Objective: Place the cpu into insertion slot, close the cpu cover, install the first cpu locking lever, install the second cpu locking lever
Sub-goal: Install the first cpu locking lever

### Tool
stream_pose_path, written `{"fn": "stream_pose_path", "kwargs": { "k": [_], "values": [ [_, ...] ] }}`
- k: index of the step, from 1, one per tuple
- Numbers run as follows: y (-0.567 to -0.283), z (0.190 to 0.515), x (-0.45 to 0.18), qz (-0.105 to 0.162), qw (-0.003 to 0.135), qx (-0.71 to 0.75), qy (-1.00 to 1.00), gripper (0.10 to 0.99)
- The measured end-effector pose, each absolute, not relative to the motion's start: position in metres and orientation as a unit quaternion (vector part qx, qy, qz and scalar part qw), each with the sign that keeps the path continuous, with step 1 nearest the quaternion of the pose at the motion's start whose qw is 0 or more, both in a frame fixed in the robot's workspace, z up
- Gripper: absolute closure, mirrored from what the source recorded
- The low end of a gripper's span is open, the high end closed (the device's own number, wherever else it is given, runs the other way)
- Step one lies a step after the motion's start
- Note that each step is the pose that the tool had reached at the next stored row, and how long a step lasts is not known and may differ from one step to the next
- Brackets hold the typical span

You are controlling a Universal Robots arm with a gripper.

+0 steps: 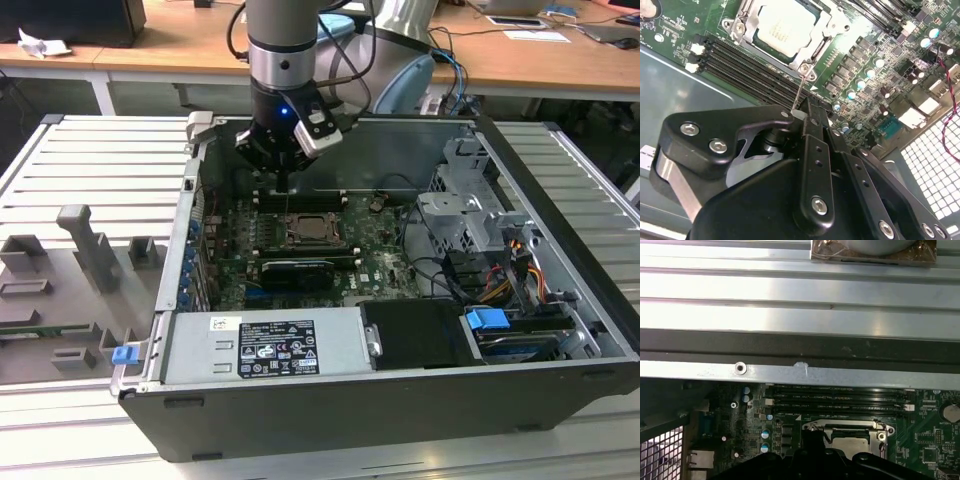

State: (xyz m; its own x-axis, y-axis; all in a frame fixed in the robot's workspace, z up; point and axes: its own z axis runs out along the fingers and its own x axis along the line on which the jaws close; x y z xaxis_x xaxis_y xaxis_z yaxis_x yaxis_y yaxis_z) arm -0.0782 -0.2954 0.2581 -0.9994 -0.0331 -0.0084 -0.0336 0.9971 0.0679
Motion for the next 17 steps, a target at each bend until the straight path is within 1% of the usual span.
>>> {"fn": "stream_pose_path", "kwargs": {
  "k": [7, 8, 10, 17],
  "values": [
    [-0.295, 0.256, -0.066, 0.033, 0.004, -0.017, 0.999, 0.98],
    [-0.296, 0.256, -0.065, 0.037, 0.004, -0.017, 0.999, 0.98],
    [-0.296, 0.256, -0.064, 0.055, 0.004, -0.017, 0.998, 0.98],
    [-0.299, 0.249, -0.063, 0.058, 0.004, -0.017, 0.998, 0.98]
  ]
}}
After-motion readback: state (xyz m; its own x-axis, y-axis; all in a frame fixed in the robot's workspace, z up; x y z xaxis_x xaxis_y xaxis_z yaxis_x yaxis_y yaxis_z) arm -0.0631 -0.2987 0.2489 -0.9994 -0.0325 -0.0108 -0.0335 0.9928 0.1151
